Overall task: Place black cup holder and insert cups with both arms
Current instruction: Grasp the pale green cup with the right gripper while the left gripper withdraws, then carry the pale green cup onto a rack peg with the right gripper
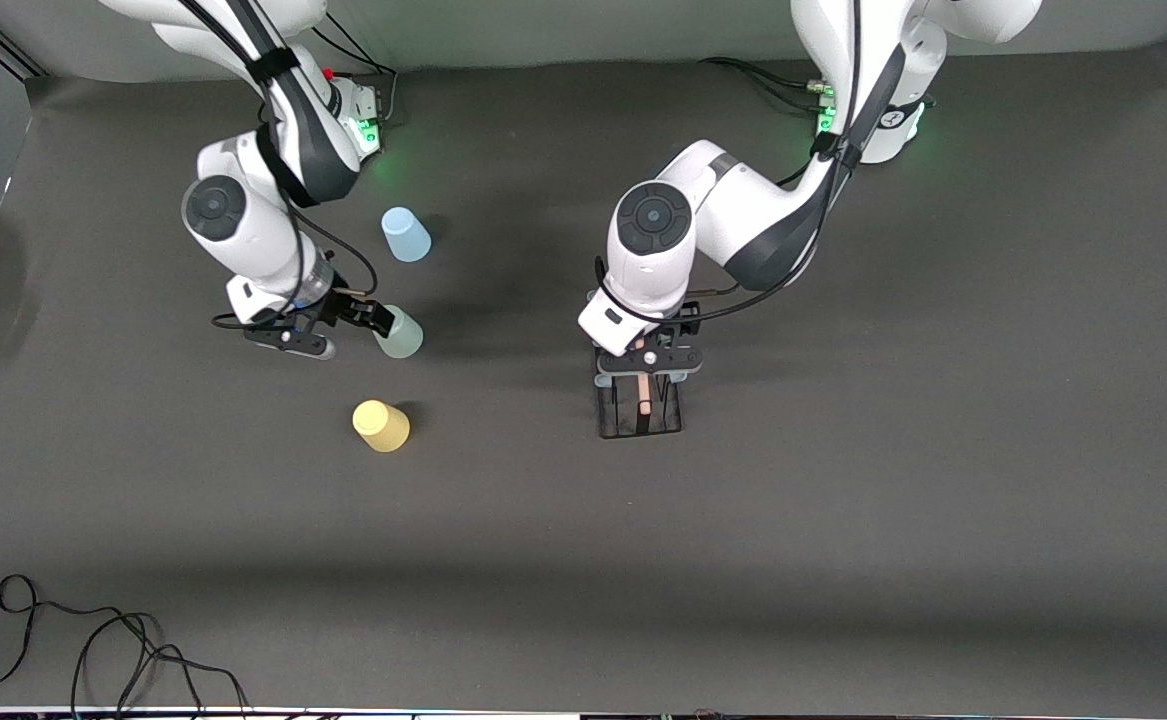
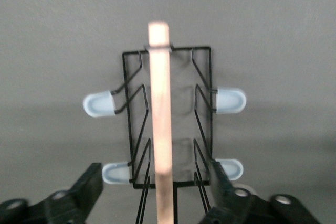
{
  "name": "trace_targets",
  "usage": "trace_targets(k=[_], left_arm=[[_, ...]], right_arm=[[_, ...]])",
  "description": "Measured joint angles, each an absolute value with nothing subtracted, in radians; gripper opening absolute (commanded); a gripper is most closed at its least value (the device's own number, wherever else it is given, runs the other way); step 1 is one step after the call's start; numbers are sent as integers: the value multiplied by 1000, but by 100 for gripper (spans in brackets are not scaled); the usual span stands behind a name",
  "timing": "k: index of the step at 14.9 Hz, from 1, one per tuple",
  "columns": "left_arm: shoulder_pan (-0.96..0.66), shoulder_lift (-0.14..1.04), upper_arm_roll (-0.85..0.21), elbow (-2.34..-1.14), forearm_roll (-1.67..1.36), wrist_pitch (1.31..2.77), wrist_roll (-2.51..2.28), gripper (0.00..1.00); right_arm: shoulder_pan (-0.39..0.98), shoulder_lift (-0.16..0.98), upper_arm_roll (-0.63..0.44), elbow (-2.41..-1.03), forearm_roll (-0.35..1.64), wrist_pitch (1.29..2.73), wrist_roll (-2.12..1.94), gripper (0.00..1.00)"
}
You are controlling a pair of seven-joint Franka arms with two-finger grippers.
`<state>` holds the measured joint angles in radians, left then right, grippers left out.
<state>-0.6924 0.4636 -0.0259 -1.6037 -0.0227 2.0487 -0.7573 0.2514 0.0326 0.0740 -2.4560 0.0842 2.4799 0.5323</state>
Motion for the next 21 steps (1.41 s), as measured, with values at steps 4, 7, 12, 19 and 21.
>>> trace_targets(k=[4,7,12,19,21], left_arm=[[-595,382,-16,-1557,-19,1949,-723,100],[-490,309,-13,-1534,-17,1842,-607,100],[-308,228,-9,-1535,-15,1741,-346,100],[-15,121,-5,-1562,-14,1661,92,100],[38,98,-5,-1564,-14,1632,175,100]], right_arm=[[290,118,74,-2474,86,2569,559,99],[292,166,74,-2497,86,2636,560,95],[301,195,74,-2502,86,2669,560,4],[315,147,74,-2469,86,2606,599,0],[329,109,74,-2424,86,2519,632,0]])
